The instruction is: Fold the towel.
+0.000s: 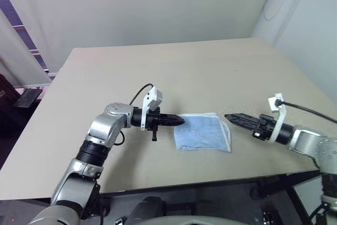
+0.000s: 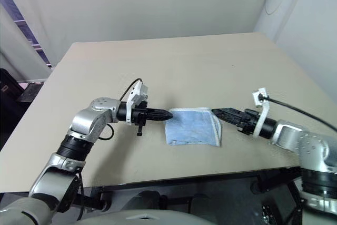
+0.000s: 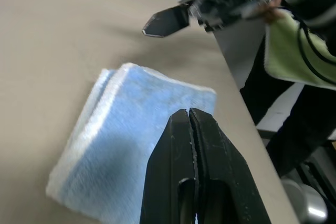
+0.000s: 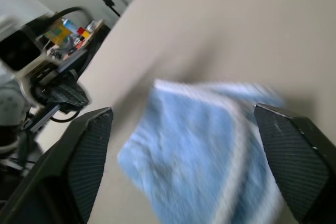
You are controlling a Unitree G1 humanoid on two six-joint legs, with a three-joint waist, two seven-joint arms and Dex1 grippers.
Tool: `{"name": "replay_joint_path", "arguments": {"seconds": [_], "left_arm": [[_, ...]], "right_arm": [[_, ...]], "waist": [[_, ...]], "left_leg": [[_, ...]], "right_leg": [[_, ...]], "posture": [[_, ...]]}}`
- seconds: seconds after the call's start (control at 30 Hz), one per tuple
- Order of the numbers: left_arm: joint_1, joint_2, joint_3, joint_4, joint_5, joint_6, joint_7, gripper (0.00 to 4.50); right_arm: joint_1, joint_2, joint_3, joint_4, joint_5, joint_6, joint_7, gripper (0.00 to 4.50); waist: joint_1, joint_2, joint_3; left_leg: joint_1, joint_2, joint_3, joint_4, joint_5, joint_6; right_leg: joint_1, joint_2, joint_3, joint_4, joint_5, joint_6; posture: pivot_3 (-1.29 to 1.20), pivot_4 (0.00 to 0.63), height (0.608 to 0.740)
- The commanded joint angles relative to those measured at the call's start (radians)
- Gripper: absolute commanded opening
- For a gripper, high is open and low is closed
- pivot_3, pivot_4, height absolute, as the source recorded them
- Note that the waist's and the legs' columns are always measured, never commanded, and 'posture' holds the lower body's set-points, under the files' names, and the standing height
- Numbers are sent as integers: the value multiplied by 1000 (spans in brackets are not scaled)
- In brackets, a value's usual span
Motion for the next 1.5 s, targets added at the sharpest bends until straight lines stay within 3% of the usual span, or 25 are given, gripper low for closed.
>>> {"name": "replay_joint_path", "arguments": {"seconds": [0.03, 0.3, 0.43, 0.8, 0.9, 1.23, 1.5], "left_arm": [[43, 79, -4, -98, 3, -55, -61, 34], [118, 125, 21, -134, -36, -40, -46, 34], [127, 114, 21, -153, -51, -21, -23, 34], [128, 99, 2, -165, -31, -41, 21, 34], [133, 103, -1, -167, -28, -46, 24, 34], [113, 94, 7, -141, -36, -39, 32, 34], [78, 75, 10, -87, -34, -42, 32, 34]], "right_arm": [[-37, -59, 58, 84, -26, 70, 71, 4253], [-106, -32, 228, 224, -153, 59, 170, 4253], [-131, 11, 316, 193, -195, 49, 213, 4253], [-269, 151, 409, 304, -291, 35, 269, 4253], [-266, 148, 407, 314, -305, 35, 288, 3675], [-240, 198, 225, 327, -247, 110, 203, 127], [-170, 349, -248, 65, -45, 64, -115, 35]], "waist": [[0, 0, 0], [2, 0, 0], [-2, -1, 0], [-31, -2, -1], [-30, -2, -1], [-26, -2, -1], [-23, 0, 0]], "left_leg": [[0, 0, 0, 0, 0, 0], [0, 0, 2, 1, 0, 0], [0, 0, 2, 1, 0, 0], [0, 1, 2, 0, 0, 0], [1, 1, 1, 0, 0, 0], [1, 1, 1, 0, 0, 0], [0, 1, 1, 0, 0, 0]], "right_leg": [[0, 0, 0, 0, 0, 0], [0, -2, 0, -1, -1, -1], [0, -1, 0, -1, -1, -1], [-2, 0, -1, 0, 2, 2], [-2, 0, -1, 0, 2, 2], [-2, 0, -1, 0, 2, 2], [-2, -1, -1, 0, 2, 1]], "posture": [[0, 0, 740], [0, 0, 740], [0, 0, 740], [0, 0, 740], [0, 0, 740], [0, 0, 740], [0, 0, 740]]}}
